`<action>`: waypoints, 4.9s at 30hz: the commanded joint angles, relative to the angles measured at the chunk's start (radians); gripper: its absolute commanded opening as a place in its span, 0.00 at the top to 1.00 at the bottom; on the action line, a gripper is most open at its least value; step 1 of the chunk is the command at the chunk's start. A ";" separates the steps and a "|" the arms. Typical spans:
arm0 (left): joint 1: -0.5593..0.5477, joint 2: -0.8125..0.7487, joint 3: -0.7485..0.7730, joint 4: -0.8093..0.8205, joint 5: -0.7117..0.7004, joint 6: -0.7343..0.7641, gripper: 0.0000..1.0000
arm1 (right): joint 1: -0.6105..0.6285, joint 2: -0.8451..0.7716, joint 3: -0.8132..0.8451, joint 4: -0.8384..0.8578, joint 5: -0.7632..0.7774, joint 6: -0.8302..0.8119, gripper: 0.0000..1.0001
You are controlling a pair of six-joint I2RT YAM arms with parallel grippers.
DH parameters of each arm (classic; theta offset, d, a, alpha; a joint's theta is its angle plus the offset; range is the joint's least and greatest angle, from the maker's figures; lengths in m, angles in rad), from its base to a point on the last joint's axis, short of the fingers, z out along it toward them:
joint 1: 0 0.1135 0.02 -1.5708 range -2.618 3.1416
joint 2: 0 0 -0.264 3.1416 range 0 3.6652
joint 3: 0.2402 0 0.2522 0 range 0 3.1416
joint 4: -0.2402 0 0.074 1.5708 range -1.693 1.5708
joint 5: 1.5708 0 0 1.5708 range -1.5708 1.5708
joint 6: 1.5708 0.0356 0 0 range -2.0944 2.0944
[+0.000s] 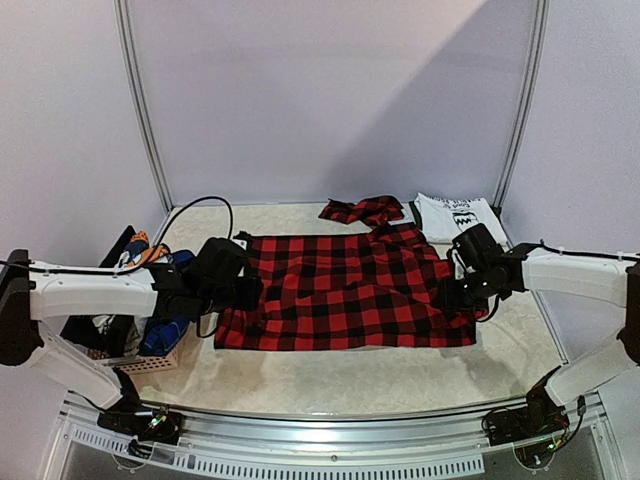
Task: Fold and stack the mixed laundry pile
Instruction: Fold the flattened shirt at the center of the board, then move the 1/3-folded shirt to the corner of the board.
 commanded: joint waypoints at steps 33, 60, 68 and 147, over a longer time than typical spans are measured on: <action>-0.088 0.448 0.190 0.137 0.224 0.049 0.65 | 0.171 0.427 0.204 0.209 -0.204 0.029 0.69; -0.165 0.433 0.014 0.205 0.216 -0.036 0.70 | 0.234 0.369 -0.002 0.209 -0.202 0.150 0.71; -0.225 0.389 -0.044 0.171 0.181 -0.092 0.71 | 0.304 0.313 -0.073 0.195 -0.184 0.205 0.71; 0.444 0.765 0.808 -0.319 0.241 0.208 0.74 | 0.099 0.116 0.164 0.091 -0.095 0.020 0.49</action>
